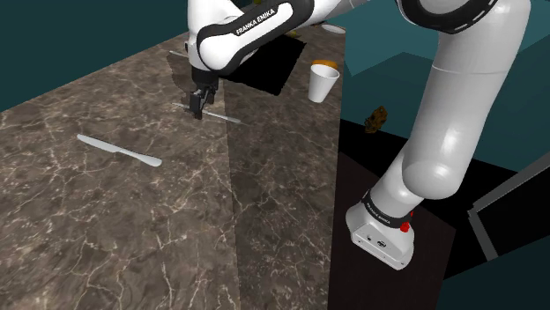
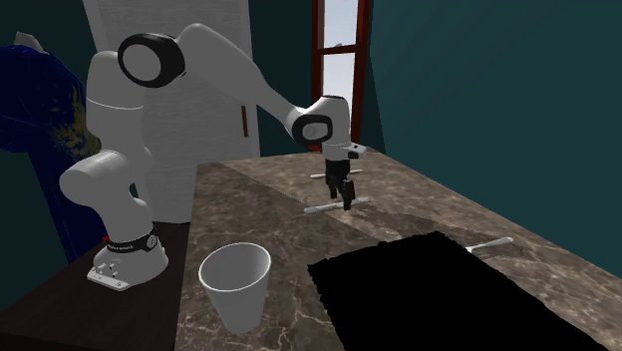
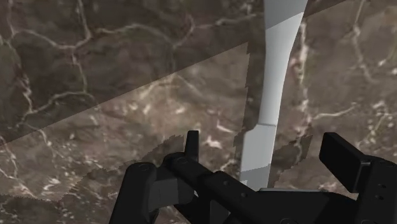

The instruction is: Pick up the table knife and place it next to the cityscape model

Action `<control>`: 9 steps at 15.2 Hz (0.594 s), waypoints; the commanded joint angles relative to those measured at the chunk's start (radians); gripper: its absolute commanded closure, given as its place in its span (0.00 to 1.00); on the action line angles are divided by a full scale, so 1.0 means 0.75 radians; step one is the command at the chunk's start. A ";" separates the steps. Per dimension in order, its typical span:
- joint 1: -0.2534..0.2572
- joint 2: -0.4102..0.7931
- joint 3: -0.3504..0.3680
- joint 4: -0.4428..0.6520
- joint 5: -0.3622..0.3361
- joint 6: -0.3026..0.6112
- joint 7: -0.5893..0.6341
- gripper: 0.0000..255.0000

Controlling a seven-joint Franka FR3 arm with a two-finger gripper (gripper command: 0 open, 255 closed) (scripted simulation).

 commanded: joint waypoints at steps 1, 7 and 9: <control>0.000 0.001 0.000 -0.002 0.000 0.003 0.000 0.00; 0.000 0.001 0.000 -0.002 0.000 0.003 0.000 1.00; 0.000 0.000 0.000 -0.001 0.000 0.002 0.000 1.00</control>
